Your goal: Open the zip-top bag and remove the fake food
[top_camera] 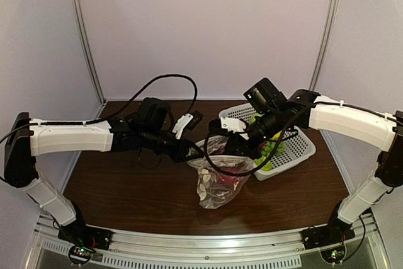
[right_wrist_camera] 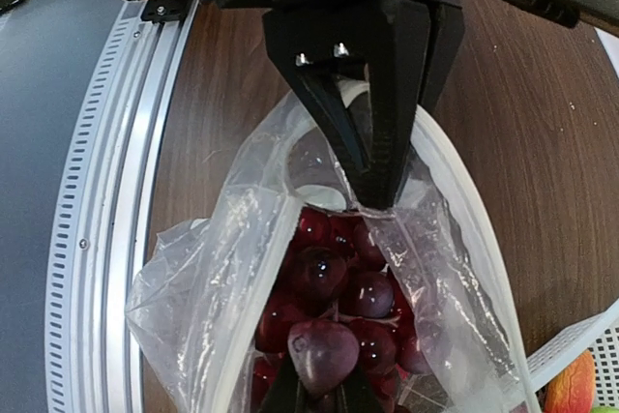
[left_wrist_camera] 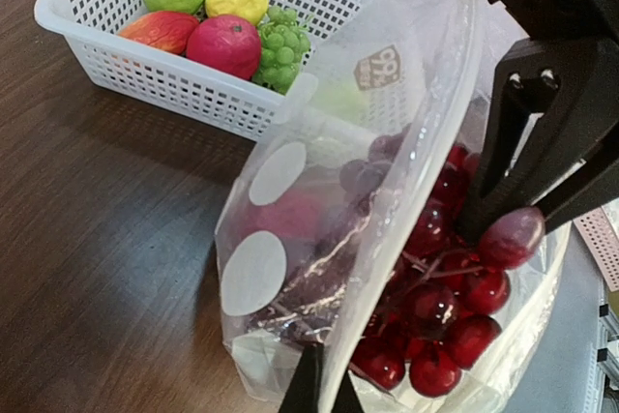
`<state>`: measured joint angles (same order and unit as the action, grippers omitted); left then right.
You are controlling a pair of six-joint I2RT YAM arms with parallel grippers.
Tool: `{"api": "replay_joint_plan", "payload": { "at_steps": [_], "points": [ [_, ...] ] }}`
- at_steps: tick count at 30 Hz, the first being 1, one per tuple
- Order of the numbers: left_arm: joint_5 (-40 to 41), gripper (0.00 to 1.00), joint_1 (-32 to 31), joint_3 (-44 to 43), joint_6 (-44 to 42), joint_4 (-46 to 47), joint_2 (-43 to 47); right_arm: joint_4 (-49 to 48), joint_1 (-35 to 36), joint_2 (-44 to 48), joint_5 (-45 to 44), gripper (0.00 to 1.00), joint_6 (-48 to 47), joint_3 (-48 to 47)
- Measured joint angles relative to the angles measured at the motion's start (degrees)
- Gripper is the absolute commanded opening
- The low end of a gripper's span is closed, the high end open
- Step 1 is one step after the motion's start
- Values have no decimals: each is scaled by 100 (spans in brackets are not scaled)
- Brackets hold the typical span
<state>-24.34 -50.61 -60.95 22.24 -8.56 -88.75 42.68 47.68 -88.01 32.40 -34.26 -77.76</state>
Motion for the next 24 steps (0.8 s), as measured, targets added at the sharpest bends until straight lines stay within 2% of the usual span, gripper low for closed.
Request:
{"api": "replay_joint_plan", "payload": {
  "at_steps": [6,13,18,24],
  "points": [
    [-13,0,4,-2,0,-4,-22,24,72,-247,79,0,210,-164],
    [-33,0,33,-2,2,-4,-57,205,273,-966,-197,0,337,-872],
    [-125,0,46,0,2,120,-42,470,361,-966,-612,0,33,-1335],
    [-181,0,48,11,0,243,140,1239,476,-968,-1045,0,-728,-2002]
  ]
}}
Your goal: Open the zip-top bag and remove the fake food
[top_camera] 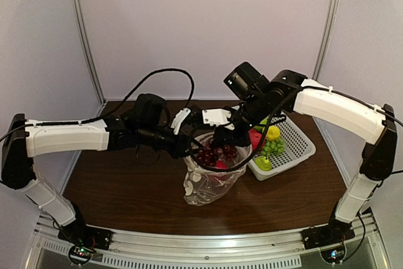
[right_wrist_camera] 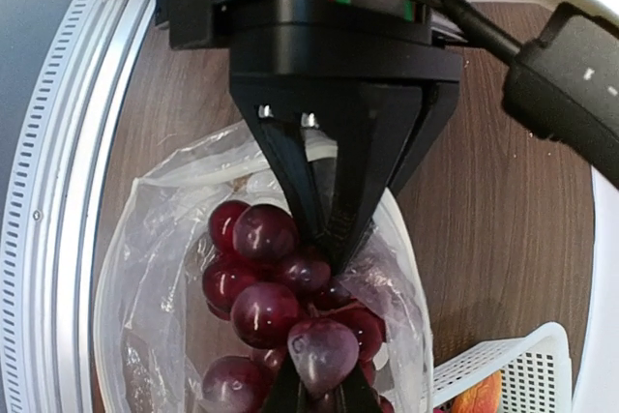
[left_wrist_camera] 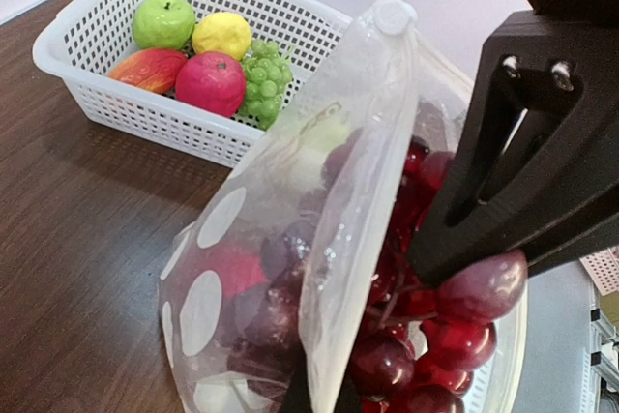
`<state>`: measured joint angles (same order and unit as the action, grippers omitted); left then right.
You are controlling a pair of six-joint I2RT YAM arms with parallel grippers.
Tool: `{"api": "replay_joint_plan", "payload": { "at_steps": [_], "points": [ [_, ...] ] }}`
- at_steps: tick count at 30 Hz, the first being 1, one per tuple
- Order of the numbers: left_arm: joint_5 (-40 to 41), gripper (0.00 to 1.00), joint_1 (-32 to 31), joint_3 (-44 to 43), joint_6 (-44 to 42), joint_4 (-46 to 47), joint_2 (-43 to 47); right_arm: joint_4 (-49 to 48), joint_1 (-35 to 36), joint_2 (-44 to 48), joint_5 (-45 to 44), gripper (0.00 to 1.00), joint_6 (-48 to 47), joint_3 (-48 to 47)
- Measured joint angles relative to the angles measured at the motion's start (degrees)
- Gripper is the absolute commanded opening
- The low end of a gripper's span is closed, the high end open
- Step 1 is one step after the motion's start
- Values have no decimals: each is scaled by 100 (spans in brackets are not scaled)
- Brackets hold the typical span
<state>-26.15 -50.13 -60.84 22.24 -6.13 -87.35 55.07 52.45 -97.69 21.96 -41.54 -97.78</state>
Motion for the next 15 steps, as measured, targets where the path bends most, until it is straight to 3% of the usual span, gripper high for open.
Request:
{"api": "replay_joint_plan", "payload": {
  "at_steps": [8,15],
  "points": [
    [7,0,72,44,2,0,46,369,17,341,-52,0,-317,-37],
    [17,0,92,48,2,-2,11,675,20,911,490,0,-358,-131]
  ]
}}
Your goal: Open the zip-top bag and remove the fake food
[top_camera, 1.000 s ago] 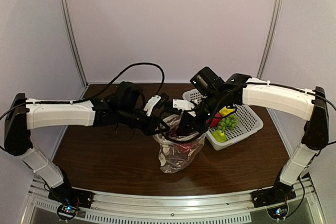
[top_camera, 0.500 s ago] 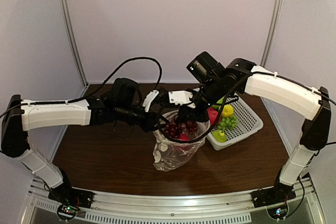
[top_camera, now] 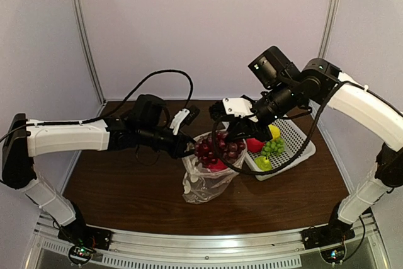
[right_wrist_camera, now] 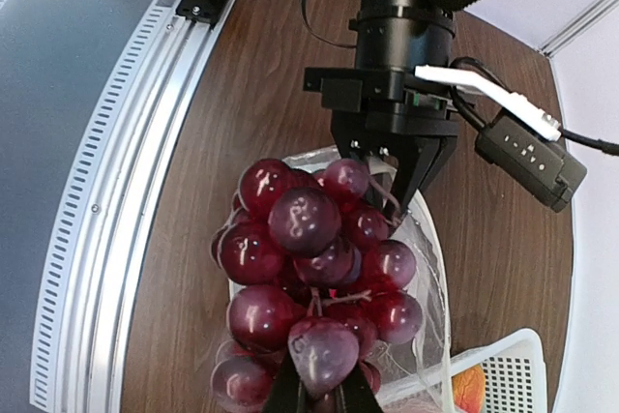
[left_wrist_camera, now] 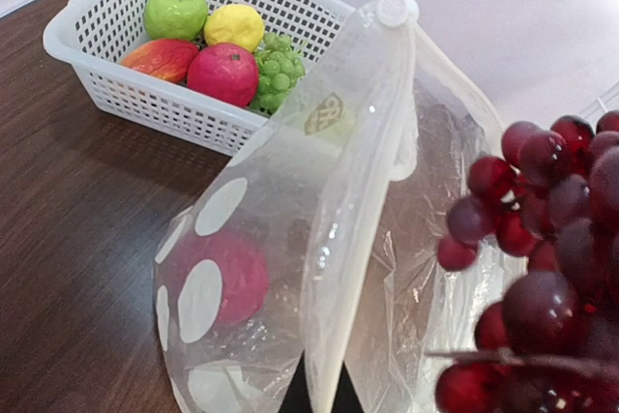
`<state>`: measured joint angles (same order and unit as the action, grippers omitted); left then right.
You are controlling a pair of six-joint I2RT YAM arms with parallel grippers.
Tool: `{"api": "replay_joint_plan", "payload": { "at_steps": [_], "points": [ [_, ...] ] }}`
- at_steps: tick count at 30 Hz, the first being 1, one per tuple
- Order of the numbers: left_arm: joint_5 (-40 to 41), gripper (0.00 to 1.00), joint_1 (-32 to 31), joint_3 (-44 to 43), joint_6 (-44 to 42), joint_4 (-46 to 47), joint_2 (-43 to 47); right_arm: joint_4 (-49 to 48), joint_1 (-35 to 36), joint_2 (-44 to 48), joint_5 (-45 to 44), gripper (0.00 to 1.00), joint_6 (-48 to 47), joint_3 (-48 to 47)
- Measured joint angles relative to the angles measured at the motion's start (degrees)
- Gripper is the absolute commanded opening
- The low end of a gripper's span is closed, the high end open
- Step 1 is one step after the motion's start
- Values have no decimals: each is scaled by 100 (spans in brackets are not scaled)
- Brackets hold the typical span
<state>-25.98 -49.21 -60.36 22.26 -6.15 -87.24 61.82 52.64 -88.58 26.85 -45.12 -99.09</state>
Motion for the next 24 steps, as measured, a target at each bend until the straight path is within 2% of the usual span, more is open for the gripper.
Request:
{"api": "replay_joint_plan", "payload": {
  "at_steps": [18,24],
  "points": [
    [0,0,4,31,0,-17,-22,136,-2,39,1029,0,251,-291],
    [22,0,4,74,-2,-39,-22,203,-273,50,1390,0,365,-654]
  ]
}}
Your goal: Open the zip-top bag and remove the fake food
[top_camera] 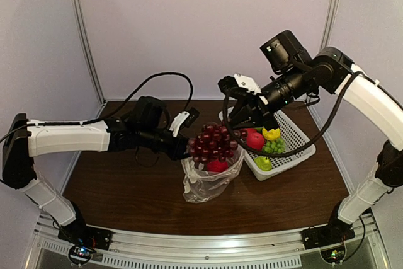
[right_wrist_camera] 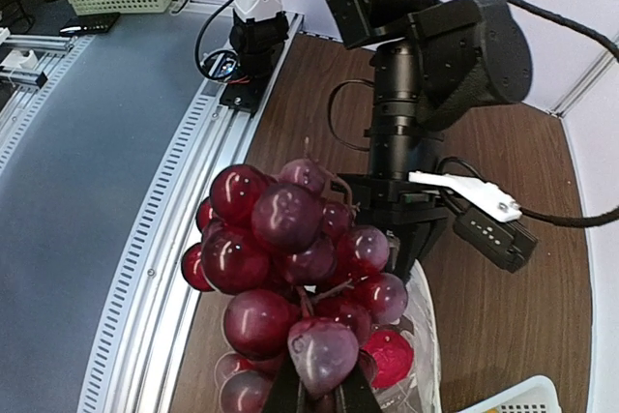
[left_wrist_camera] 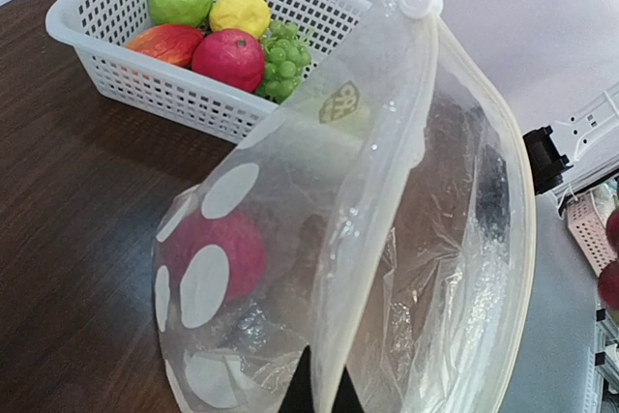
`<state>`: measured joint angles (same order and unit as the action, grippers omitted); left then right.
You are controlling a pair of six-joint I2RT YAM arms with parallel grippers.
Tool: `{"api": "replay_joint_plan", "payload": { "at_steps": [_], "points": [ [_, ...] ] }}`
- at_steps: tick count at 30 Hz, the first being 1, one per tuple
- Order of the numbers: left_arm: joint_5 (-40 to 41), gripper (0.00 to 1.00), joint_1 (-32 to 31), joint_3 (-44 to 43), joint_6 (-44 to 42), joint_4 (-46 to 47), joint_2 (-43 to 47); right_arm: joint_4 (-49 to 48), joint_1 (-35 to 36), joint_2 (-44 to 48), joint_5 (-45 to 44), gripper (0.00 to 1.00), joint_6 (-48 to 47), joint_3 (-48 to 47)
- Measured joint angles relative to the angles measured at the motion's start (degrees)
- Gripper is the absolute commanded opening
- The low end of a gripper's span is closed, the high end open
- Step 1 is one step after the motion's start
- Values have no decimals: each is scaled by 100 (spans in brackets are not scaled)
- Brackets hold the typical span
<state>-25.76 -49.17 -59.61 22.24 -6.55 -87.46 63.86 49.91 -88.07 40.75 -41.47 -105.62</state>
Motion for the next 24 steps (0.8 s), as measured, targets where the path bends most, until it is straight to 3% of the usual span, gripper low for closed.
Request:
{"api": "replay_joint_plan", "payload": {
  "at_steps": [8,13,24],
  "points": [
    [15,0,0,15,-7,-46,-57,105,-1054,295,55,0,-55,219],
    [15,0,0,15,-13,-44,-153,254,-2122,498,-11,0,-391,793],
    [11,0,0,15,-31,-46,-256,715,-3670,-188,-273,0,-1440,1346]
  ]
}}
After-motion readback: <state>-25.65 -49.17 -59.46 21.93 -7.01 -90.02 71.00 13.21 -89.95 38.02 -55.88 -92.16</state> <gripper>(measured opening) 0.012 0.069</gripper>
